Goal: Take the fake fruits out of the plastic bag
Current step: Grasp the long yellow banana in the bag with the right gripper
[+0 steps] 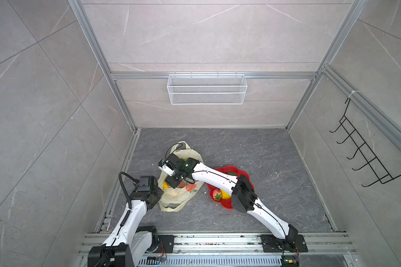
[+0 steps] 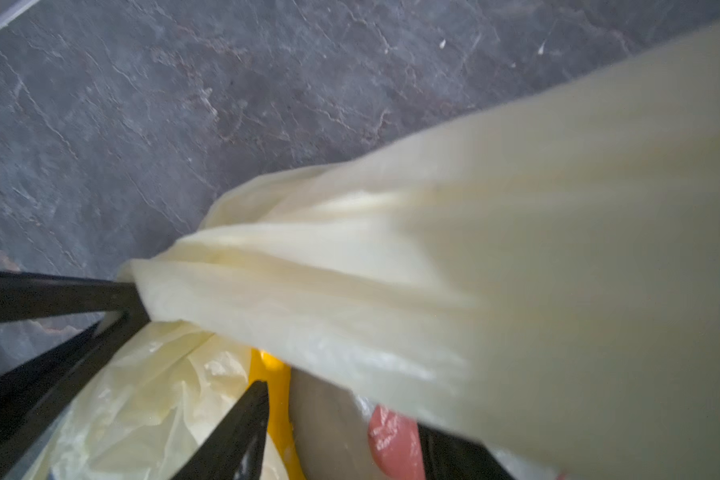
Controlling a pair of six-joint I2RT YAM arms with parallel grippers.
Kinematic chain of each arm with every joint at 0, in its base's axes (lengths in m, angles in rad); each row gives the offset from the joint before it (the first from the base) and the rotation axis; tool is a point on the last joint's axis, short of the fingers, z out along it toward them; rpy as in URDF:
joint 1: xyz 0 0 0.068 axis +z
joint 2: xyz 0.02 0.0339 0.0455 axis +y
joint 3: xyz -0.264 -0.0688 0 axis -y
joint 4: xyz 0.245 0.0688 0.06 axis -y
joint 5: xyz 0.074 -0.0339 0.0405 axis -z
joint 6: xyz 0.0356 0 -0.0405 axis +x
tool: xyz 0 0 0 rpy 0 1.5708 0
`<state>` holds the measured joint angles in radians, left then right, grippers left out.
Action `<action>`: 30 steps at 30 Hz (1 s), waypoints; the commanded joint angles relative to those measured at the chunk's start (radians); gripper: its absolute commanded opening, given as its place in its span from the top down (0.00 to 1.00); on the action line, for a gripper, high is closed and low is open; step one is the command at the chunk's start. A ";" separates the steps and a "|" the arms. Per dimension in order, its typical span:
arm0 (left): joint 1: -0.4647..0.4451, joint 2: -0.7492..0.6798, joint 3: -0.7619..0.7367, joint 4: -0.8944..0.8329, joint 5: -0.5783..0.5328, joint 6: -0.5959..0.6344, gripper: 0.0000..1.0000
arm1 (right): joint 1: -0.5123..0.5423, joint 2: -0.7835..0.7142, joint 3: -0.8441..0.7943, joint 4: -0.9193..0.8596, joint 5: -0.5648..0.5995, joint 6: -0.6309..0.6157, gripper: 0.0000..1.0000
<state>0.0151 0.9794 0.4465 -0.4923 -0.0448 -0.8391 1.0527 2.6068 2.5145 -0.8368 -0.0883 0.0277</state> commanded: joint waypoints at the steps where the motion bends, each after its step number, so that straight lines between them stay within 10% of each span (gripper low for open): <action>1: 0.015 0.019 -0.003 0.001 0.023 -0.021 1.00 | 0.004 0.067 0.095 -0.030 -0.050 -0.020 0.42; 30: 0.030 -0.028 -0.022 0.002 0.029 -0.022 1.00 | 0.023 0.221 0.264 -0.062 0.105 0.041 0.51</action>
<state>0.0399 0.9653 0.4313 -0.4858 -0.0196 -0.8455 1.0740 2.8071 2.7476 -0.8684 -0.0578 0.0467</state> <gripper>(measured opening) 0.056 0.507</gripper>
